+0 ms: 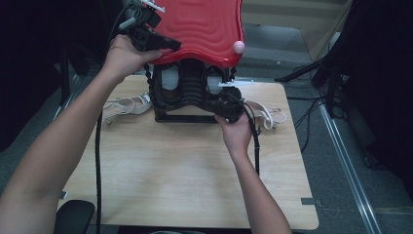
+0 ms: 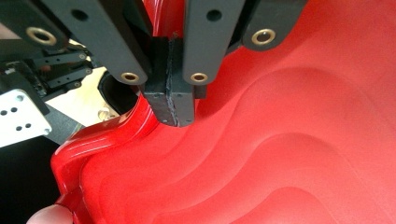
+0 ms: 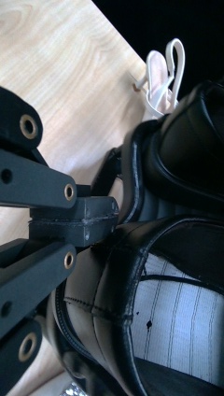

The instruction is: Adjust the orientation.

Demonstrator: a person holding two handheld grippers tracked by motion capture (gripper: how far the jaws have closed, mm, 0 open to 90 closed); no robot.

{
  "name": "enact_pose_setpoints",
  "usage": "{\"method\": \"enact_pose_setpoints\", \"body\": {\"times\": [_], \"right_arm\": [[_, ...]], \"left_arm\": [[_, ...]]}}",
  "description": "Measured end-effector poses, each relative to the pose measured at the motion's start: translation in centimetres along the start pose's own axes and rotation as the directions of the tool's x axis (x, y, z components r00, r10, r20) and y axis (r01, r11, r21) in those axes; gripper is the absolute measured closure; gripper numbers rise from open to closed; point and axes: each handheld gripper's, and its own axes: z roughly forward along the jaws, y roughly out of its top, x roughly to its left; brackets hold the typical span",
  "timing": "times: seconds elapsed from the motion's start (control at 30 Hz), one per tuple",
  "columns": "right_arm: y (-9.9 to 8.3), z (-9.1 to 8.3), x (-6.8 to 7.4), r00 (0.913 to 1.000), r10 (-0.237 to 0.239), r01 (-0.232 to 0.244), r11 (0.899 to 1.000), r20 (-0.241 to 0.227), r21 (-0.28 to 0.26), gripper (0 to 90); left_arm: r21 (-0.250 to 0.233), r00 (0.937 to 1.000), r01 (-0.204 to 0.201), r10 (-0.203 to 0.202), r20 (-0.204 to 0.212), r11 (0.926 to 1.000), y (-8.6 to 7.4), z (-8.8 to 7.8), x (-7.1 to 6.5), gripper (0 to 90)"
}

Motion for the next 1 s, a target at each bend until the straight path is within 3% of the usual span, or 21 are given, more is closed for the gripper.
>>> {"method": "enact_pose_setpoints", "body": {"times": [0.23, 0.3, 0.43, 0.5, 0.7, 0.77, 0.9, 0.93, 0.97, 1.0], "right_arm": [[1.0, 0.7, -0.7, 0.9995, 0.026, -0.026, 1.0, -0.015, -0.008, 90.0], [1.2, 0.8, -0.6, 1.0, 0.002, -0.002, 1.0, 0.001, -0.003, 90.0], [1.3, 1.1, -0.7, 0.9999, 0.005, -0.005, 1.0, 0.012, 0.002, 90.0], [1.3, 1.4, -1.0, 0.9997, 0.023, -0.023, 1.0, 0.002, 0.013, 90.0], [0.8, 0.9, -0.5, 0.9999, -0.001, 0.0, 1.0, -0.017, -0.012, 90.0], [0.4, 0.5, -0.2, 0.9992, -0.004, 0.004, 1.0, -0.04, 0.007, 84.7], [-0.2, 0.2, 0.1, 0.9979, -0.006, 0.007, 1.0, -0.065, 0.01, 79.1], [-0.6, -0.1, 0.3, 0.9968, -0.008, 0.009, 1.0, -0.08, 0.002, 75.3], [-0.6, -0.1, 0.3, 0.9968, -0.008, 0.009, 1.0, -0.08, 0.002, 75.3], [-0.8, -0.3, 0.4, 0.9963, -0.015, 0.015, 1.0, -0.085, 0.003, 73.0]], "left_arm": [[-0.003, 1.0, -0.001, 0.0, -0.003, 1.0, 0.0, 0.0, 0.0, 90.0], [-0.003, 1.0, -0.001, 0.001, -0.003, 1.0, 0.0, 0.0, 0.0, 90.0], [-0.007, 1.0, -0.005, 0.005, -0.007, 1.0, -0.1, 0.0, -0.1, 90.0], [-0.009, 1.0, -0.004, 0.003, -0.007, 1.0, -0.1, 0.0, -0.1, 90.0], [-0.012, 1.0, 0.003, -0.003, -0.009, 0.9999, -0.1, 0.0, -0.1, 90.0], [-0.013, 0.9997, 0.02, -0.02, -0.015, 0.9997, -0.1, -0.1, -0.2, 89.5], [-0.019, 0.9989, 0.044, -0.044, -0.012, 0.9989, 0.1, -0.1, -0.1, 85.3], [-0.026, 0.9983, 0.058, -0.058, -0.005, 0.998, 0.1, -0.2, -0.1, 78.4], [-0.033, 0.9976, 0.068, -0.068, 0.012, 0.9971, 0.2, -0.3, -0.2, 78.4], [-0.015, 0.9975, 0.064, -0.064, 0.03, 0.9978, 0.3, -0.5, -0.3, 73.3]]}}
